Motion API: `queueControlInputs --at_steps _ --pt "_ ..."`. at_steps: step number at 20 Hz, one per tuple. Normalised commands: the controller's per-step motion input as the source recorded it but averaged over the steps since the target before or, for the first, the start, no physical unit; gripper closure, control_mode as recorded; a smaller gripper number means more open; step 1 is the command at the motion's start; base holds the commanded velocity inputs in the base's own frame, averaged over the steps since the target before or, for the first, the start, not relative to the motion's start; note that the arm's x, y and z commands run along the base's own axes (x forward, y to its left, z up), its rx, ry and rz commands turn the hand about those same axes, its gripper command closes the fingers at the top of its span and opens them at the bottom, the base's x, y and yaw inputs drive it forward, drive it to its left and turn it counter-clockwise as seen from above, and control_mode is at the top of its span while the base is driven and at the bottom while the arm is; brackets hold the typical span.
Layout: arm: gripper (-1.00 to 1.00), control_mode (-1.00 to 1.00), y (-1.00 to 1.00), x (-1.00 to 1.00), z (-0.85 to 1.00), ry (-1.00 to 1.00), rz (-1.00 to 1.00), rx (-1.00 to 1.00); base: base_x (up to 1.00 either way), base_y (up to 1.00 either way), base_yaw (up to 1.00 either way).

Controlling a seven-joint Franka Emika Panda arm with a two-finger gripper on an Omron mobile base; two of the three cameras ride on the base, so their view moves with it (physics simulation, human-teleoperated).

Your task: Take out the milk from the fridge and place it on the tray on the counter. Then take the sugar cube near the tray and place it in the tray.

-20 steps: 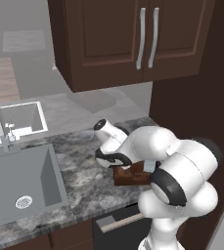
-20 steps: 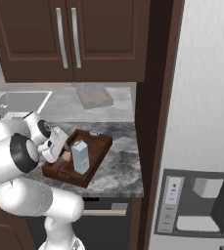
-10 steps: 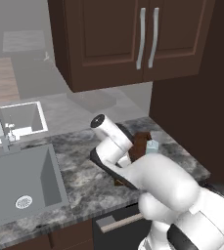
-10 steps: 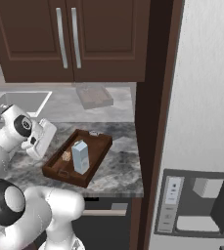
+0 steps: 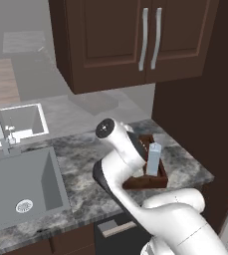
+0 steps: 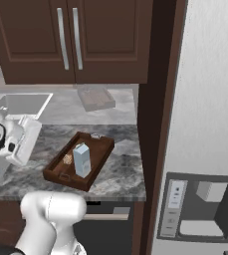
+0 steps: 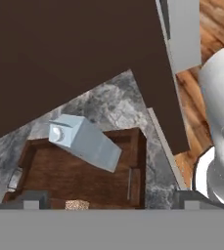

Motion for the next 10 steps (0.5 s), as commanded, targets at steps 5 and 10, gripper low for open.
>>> queueControlInputs --at_steps 5,10 --pt "-1.0 -1.0 -0.3 -0.86 0.95 -0.33 -0.05 -0.07 0.0 0.0 0.0" --pt "-1.0 -1.0 -0.52 -0.9 0.98 -0.31 -0.13 -0.18 0.0 0.0 0.0"
